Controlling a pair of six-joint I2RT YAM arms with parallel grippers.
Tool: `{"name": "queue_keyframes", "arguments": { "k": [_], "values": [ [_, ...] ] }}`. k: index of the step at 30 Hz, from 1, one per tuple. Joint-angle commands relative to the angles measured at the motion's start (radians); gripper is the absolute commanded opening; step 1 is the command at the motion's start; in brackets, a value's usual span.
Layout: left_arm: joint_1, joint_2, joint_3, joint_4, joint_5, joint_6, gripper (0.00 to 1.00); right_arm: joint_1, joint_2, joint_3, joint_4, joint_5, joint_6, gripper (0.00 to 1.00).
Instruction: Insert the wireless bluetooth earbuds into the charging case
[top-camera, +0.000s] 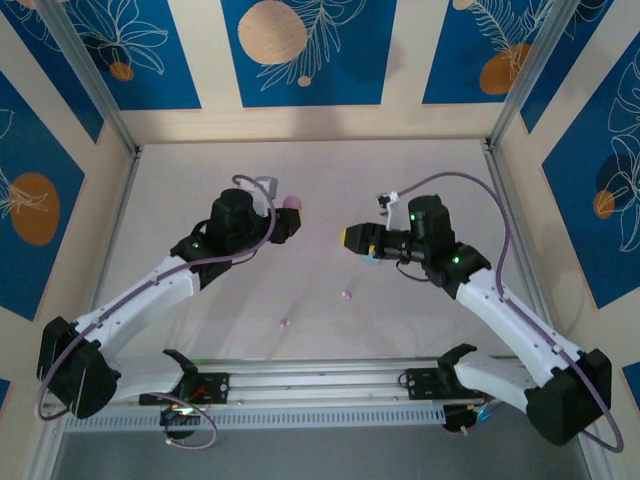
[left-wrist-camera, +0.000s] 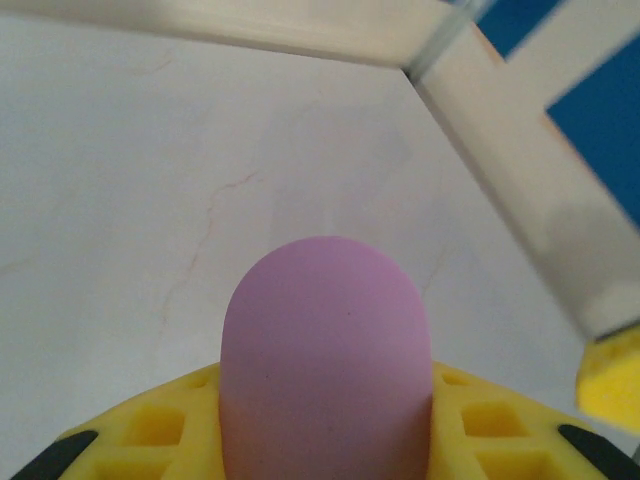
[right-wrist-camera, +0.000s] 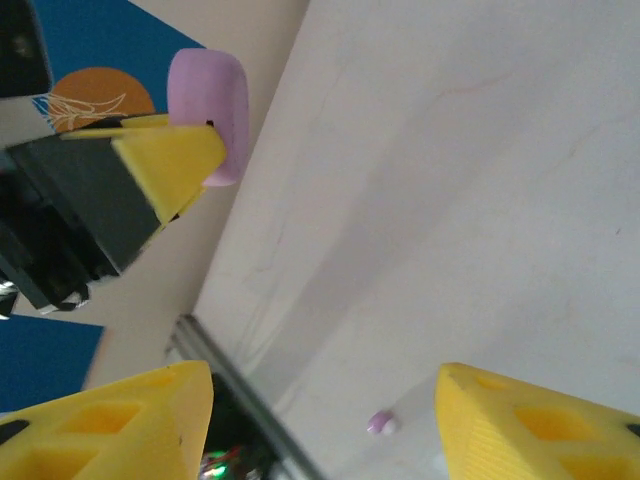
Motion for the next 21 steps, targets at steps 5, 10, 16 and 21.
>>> {"name": "queue_keyframes", "arguments": {
  "k": [5, 10, 16, 21],
  "values": [
    [-0.022, -0.058, 0.040, 0.004, -0.091, -0.453, 0.21, 0.167, -0.047, -0.186, 0.456, 0.303, -0.254, 0.61],
    [-0.039, -0.088, 0.005, 0.027, -0.093, -0.592, 0.22, 0.207, -0.018, -0.161, 0.539, 0.302, -0.348, 0.60],
    [-0.071, -0.083, -0.003, 0.114, -0.068, -0.698, 0.23, 0.269, 0.096, -0.148, 0.739, 0.318, -0.453, 0.57],
    [-0.089, -0.066, 0.010, 0.123, -0.047, -0.734, 0.24, 0.275, 0.183, -0.129, 0.889, 0.303, -0.439, 0.55]
  ]
}}
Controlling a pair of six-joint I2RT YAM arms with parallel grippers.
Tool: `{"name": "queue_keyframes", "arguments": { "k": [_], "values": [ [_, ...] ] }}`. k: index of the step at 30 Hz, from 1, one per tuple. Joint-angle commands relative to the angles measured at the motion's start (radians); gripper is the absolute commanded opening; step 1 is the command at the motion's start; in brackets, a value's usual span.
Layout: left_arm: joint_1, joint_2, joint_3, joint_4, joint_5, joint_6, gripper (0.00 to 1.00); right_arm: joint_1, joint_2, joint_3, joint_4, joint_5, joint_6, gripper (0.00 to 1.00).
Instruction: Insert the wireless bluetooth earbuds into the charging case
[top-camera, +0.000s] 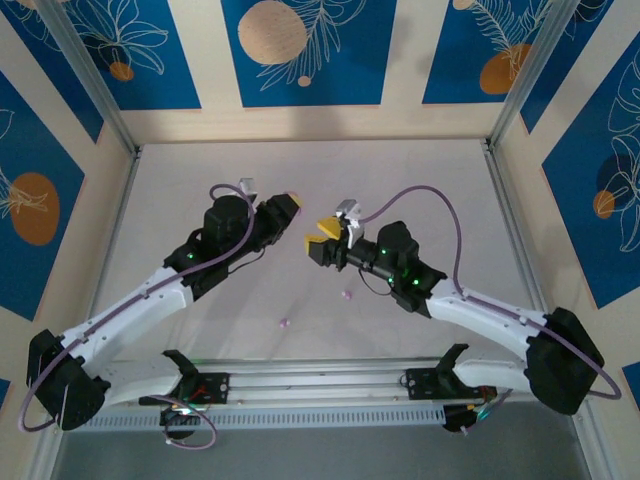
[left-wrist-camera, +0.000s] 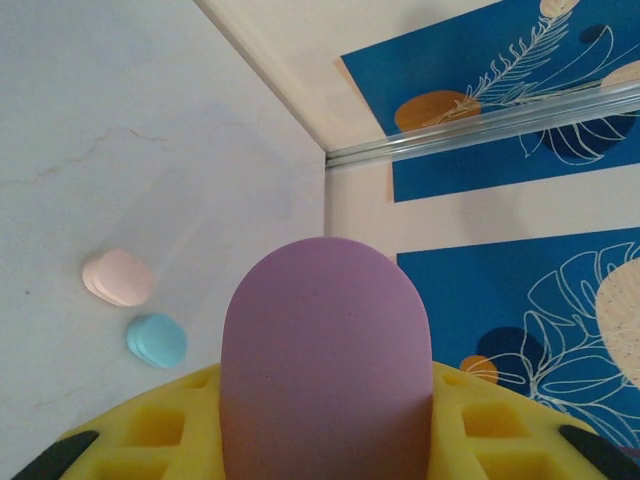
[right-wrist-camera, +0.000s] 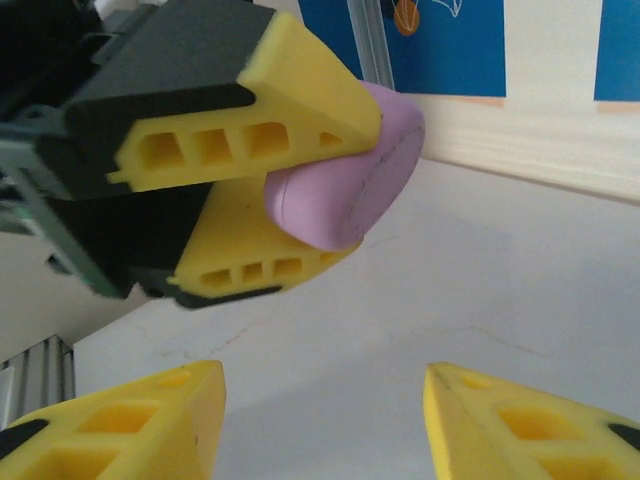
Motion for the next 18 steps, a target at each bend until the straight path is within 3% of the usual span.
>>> {"name": "queue_keyframes", "arguments": {
  "k": [1, 18],
  "values": [
    [-0.019, 0.005, 0.013, 0.043, 0.017, -0.063, 0.25, 0.004, 0.031, 0.035, 0.193, 0.014, -0.025, 0.54],
    [-0.030, 0.023, 0.010, 0.085, 0.043, -0.092, 0.25, -0.022, 0.196, 0.112, 0.335, -0.034, 0.105, 0.45]
  ]
}}
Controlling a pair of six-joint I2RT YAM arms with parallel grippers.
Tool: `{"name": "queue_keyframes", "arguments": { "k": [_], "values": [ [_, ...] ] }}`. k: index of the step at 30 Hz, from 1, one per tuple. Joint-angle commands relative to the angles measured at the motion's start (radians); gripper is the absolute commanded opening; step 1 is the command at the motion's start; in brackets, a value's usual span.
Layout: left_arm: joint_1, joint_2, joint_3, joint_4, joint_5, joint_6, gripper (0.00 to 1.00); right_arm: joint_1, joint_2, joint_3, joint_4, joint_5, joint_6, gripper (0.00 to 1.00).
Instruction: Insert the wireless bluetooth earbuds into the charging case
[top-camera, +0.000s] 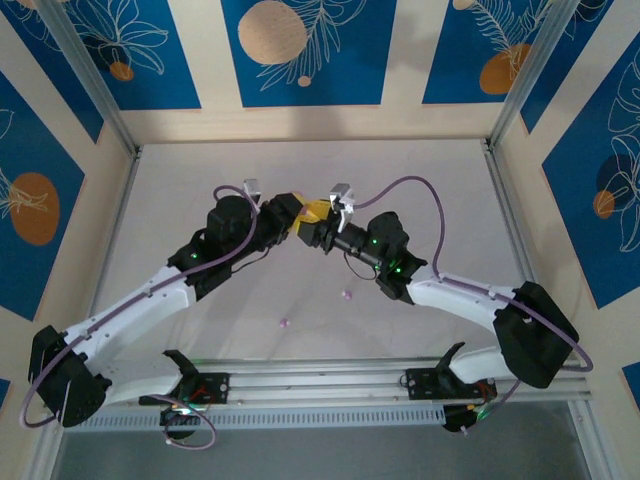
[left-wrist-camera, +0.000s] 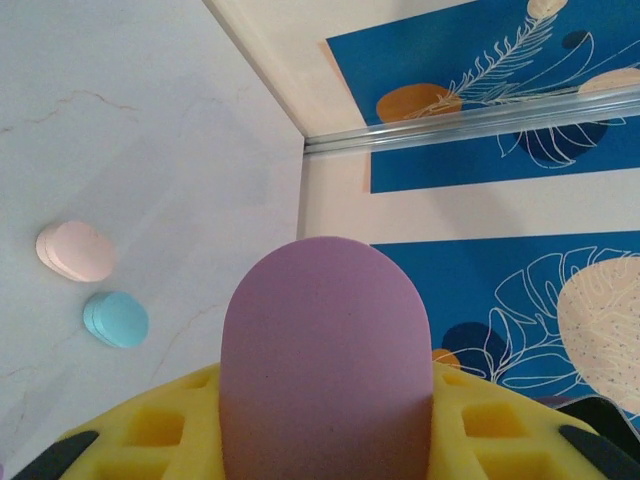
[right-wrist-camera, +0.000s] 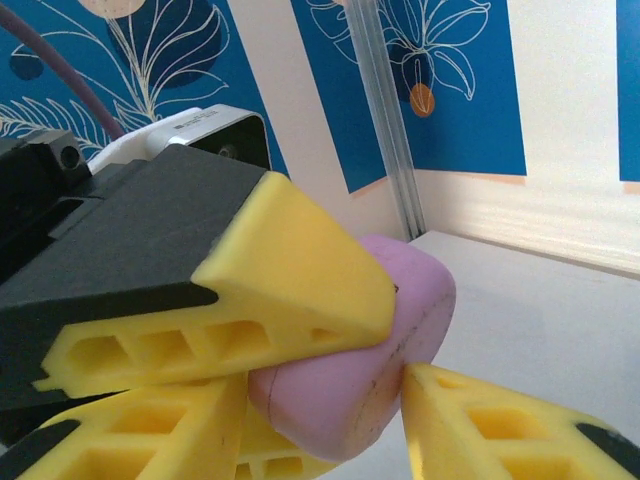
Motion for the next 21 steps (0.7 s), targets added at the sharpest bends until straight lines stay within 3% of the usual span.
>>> {"name": "queue_keyframes", "arguments": {
  "k": [1, 6, 21],
  "values": [
    [-0.015, 0.009, 0.012, 0.045, 0.030, -0.015, 0.25, -0.005, 0.026, 0.043, 0.075, -0.007, 0.025, 0.43],
    [-0.019, 0.014, 0.013, 0.060, 0.043, -0.019, 0.26, -0.006, 0.059, 0.063, 0.083, 0.006, 0.018, 0.38],
    [-0.021, -0.008, 0.001, 0.070, 0.027, -0.004, 0.25, -0.020, 0.130, 0.065, 0.124, -0.023, -0.043, 0.44]
  ]
}}
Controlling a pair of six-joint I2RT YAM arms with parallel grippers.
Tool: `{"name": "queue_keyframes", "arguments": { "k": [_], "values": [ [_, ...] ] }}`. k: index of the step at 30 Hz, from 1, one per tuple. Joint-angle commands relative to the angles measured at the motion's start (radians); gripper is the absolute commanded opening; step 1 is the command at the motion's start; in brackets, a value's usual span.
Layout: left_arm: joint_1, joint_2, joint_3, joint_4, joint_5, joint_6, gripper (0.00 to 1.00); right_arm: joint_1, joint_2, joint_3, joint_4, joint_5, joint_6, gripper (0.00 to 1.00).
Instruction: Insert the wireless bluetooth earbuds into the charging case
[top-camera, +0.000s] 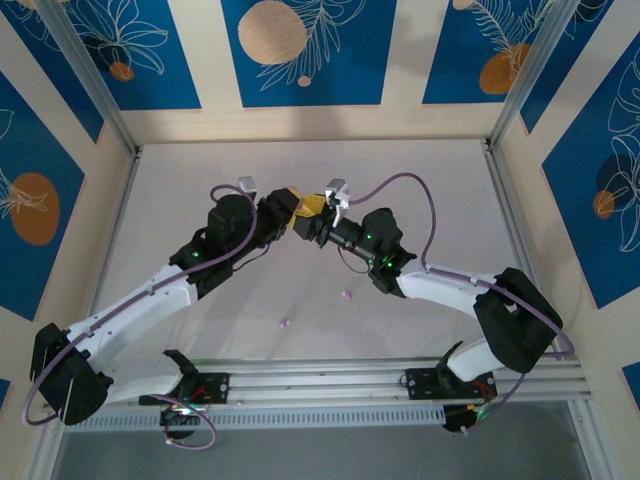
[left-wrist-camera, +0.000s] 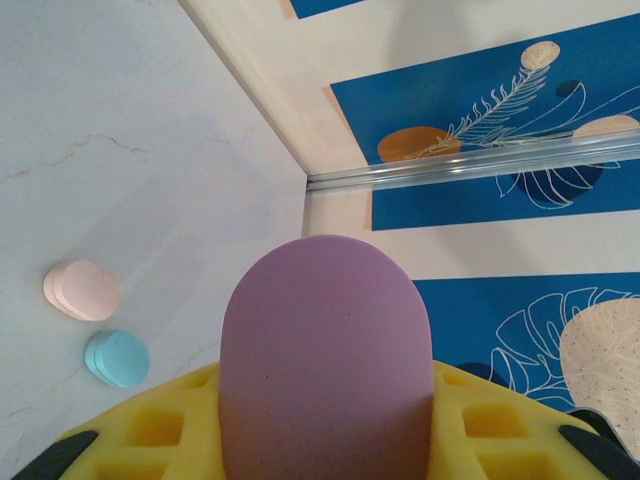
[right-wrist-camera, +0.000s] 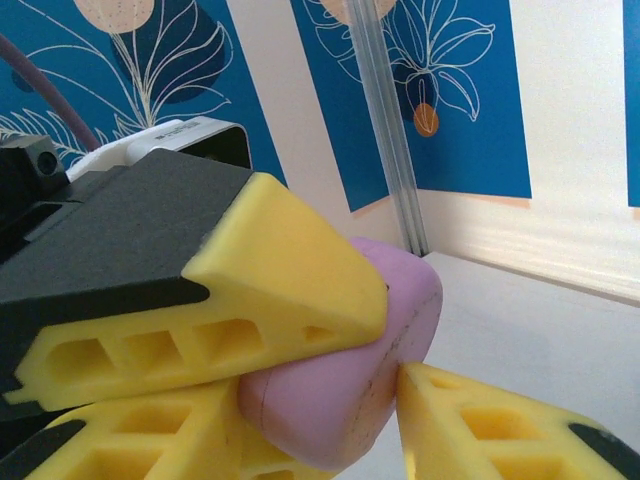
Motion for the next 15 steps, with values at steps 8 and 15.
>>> {"name": "queue_keyframes", "arguments": {
  "k": [8, 15],
  "values": [
    [-0.026, 0.005, 0.026, 0.052, 0.145, 0.020, 0.25, -0.019, 0.051, 0.086, -0.042, -0.014, -0.015, 0.43],
    [-0.026, 0.003, 0.031, 0.047, 0.144, 0.036, 0.28, -0.020, 0.045, 0.094, -0.090, 0.023, -0.001, 0.27]
  ]
}}
